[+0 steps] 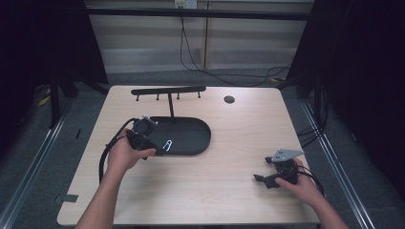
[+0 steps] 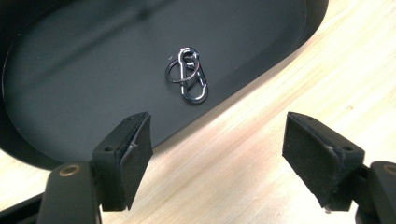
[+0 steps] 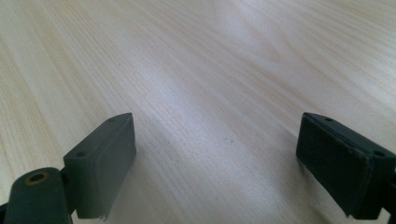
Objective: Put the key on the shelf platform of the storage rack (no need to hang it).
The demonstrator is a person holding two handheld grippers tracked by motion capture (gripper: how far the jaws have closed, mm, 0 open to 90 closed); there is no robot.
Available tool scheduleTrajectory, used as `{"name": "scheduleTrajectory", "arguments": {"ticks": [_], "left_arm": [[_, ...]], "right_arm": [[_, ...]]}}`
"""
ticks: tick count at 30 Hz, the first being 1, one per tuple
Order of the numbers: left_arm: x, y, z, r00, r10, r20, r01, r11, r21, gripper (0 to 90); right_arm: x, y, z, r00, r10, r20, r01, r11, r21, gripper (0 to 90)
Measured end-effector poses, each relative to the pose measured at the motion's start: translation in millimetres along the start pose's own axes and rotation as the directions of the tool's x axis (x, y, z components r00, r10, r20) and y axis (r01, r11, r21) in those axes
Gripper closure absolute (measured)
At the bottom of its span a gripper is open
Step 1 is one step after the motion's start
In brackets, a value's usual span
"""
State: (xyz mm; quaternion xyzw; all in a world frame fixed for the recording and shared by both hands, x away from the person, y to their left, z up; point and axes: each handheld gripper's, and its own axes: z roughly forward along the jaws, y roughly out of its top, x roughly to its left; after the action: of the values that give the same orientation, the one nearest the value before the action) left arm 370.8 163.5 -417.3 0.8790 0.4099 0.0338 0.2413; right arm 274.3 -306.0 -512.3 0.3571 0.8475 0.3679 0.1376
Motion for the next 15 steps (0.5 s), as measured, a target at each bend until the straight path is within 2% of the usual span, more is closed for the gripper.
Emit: {"name": "scheduleTrajectory", "arguments": {"ticks": [15], "left_arm": [[4.4, -23.9, -2.8, 1.0000, 0.001, -0.010, -0.001, 1.0000, -0.006, 23.4]], "right_arm": [[0.0, 0.0, 0.0, 1.0000, 0.000, 0.000, 0.000, 1.000, 0.000, 11.5]]}}
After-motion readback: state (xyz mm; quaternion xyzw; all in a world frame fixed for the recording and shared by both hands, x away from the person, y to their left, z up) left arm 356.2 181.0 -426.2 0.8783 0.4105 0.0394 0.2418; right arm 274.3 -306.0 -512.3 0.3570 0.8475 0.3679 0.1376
